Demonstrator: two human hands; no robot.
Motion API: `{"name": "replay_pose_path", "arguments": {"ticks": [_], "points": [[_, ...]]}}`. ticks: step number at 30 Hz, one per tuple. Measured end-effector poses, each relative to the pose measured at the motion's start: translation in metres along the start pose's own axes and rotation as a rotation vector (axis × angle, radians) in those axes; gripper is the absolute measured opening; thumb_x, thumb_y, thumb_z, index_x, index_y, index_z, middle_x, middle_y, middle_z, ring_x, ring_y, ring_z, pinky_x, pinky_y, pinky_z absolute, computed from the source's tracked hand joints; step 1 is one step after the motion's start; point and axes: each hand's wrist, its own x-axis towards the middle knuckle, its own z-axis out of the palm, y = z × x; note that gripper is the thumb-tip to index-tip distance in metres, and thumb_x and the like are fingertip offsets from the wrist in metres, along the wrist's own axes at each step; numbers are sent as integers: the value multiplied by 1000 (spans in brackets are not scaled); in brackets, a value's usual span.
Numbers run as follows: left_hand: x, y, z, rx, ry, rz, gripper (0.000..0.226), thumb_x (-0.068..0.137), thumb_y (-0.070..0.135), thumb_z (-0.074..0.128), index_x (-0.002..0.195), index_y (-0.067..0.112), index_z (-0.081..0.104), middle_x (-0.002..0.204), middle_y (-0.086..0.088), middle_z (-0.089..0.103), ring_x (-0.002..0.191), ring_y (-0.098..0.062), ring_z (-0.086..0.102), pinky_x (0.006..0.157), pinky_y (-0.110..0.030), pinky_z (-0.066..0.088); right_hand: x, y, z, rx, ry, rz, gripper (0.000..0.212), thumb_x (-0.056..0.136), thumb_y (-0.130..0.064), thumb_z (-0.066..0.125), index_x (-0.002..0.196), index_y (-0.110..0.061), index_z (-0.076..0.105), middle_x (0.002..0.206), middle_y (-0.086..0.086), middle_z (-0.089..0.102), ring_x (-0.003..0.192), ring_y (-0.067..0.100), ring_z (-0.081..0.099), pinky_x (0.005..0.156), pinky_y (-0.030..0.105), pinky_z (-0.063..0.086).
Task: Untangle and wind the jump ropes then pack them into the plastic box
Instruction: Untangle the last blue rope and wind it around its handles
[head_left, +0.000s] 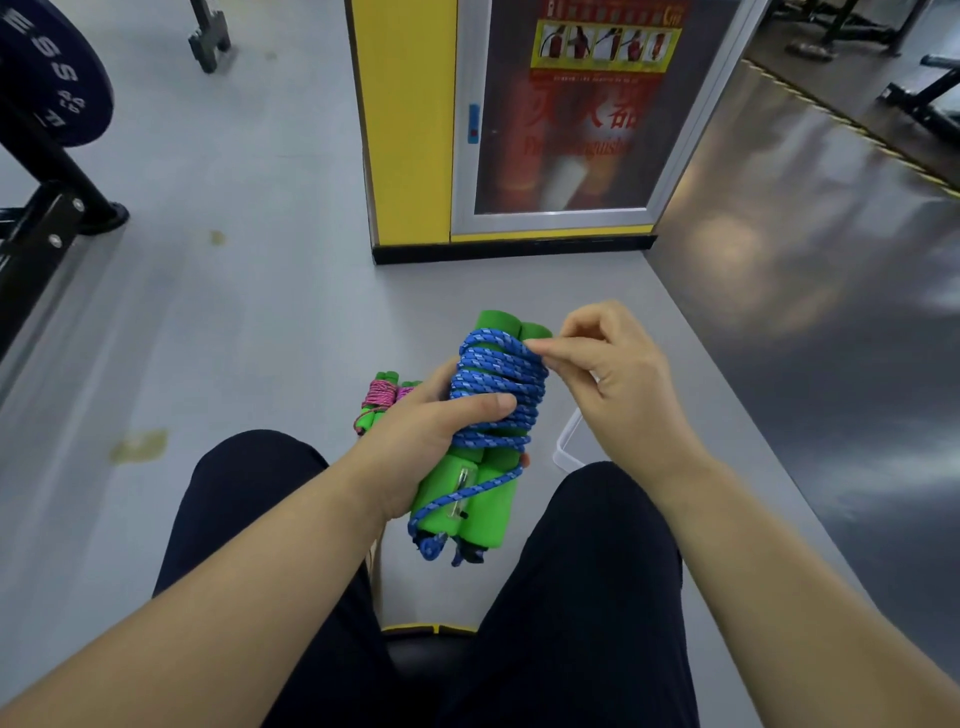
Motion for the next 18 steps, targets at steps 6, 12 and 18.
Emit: {"name": "replay_pose_path", "arguments": {"ticks": [6, 12, 18], "points": [[4, 2, -2, 43, 28, 18, 40, 81, 7, 65, 118, 22, 57, 101, -19, 70, 83, -42, 67, 74, -45, 56, 0, -5, 5, -41, 120, 25, 11, 83, -5, 64, 89, -5, 73, 81, 4, 64, 77, 2, 53, 70, 10, 44], [6, -5, -6, 175, 81, 60, 40, 81, 10, 69, 116, 26, 57, 99, -14, 71, 84, -39, 69, 81, -50, 54, -10, -8, 18, -20, 70, 53, 16, 82, -10, 64, 93, -3, 73, 87, 6, 58, 78, 8, 53, 69, 22, 48], [5, -6, -7, 288, 79, 66, 49, 70, 23, 73, 115, 31, 56, 100, -7, 72, 85, -33, 70, 83, -49, 55, -5, -4, 12, 8, 11, 44, 17, 78, -18, 69, 83, -3, 75, 73, 5, 65, 65, 10, 57, 62, 28, 49]]}}
